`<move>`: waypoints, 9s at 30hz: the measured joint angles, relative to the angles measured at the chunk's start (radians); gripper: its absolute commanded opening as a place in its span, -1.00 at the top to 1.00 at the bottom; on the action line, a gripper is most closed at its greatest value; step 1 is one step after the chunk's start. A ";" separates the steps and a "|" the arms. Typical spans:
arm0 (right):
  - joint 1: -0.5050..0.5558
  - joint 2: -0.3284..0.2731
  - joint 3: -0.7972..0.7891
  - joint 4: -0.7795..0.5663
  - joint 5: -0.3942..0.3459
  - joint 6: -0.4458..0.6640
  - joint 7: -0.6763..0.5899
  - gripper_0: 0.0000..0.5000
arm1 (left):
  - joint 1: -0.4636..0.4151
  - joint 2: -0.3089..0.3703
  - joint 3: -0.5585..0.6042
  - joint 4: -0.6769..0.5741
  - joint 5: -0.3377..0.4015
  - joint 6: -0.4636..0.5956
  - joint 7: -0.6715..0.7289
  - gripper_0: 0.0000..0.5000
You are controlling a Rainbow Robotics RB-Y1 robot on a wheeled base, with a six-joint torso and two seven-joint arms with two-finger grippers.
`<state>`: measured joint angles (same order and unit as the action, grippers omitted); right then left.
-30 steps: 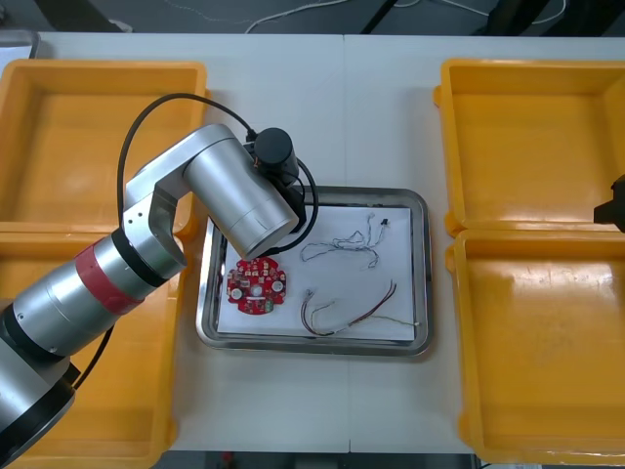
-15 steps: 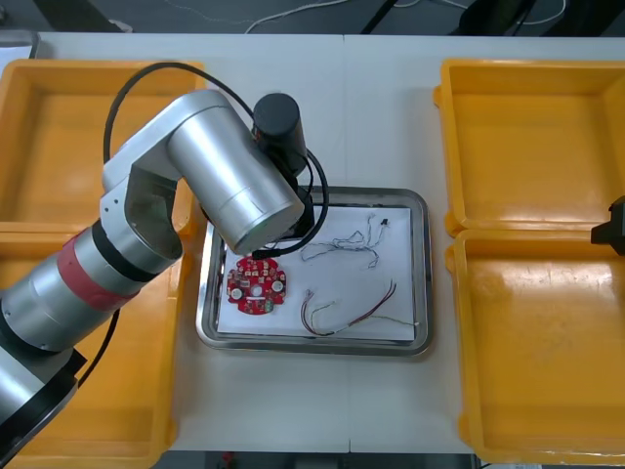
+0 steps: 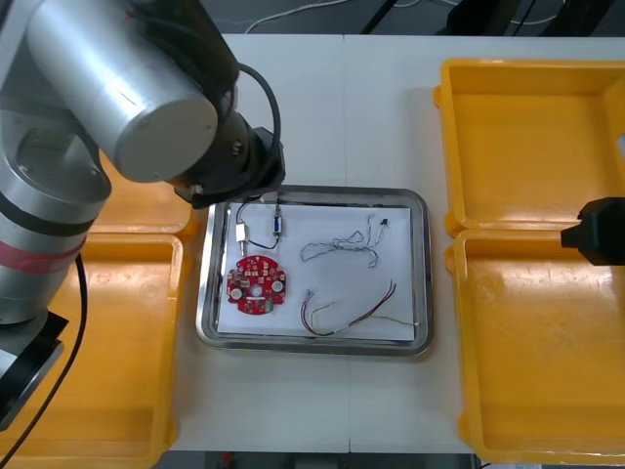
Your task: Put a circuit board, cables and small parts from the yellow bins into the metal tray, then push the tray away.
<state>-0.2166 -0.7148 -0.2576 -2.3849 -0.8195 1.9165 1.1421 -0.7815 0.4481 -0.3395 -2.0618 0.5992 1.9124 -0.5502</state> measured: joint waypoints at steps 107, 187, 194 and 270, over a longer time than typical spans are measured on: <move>-0.711 0.279 1.554 0.459 0.330 -0.404 0.211 1.00 | 0.458 0.329 0.615 -0.072 0.172 0.001 -0.693 -1.00; -1.054 0.262 1.607 1.013 0.467 -0.884 0.389 1.00 | 0.459 0.329 0.615 -0.074 0.172 0.001 -0.693 -1.00; -1.072 0.265 1.607 1.071 0.502 -0.926 0.389 1.00 | 0.459 0.329 0.615 -0.074 0.172 0.001 -0.693 -1.00; -0.695 0.046 0.794 0.387 0.080 -0.022 0.154 -1.00 | 0.460 0.329 0.616 -0.076 0.172 0.001 -0.693 -1.00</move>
<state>-0.9116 -0.6689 0.5369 -1.9977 -0.7391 1.8948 1.2966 -0.3214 0.7772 0.2761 -2.1380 0.7708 1.9138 -1.2432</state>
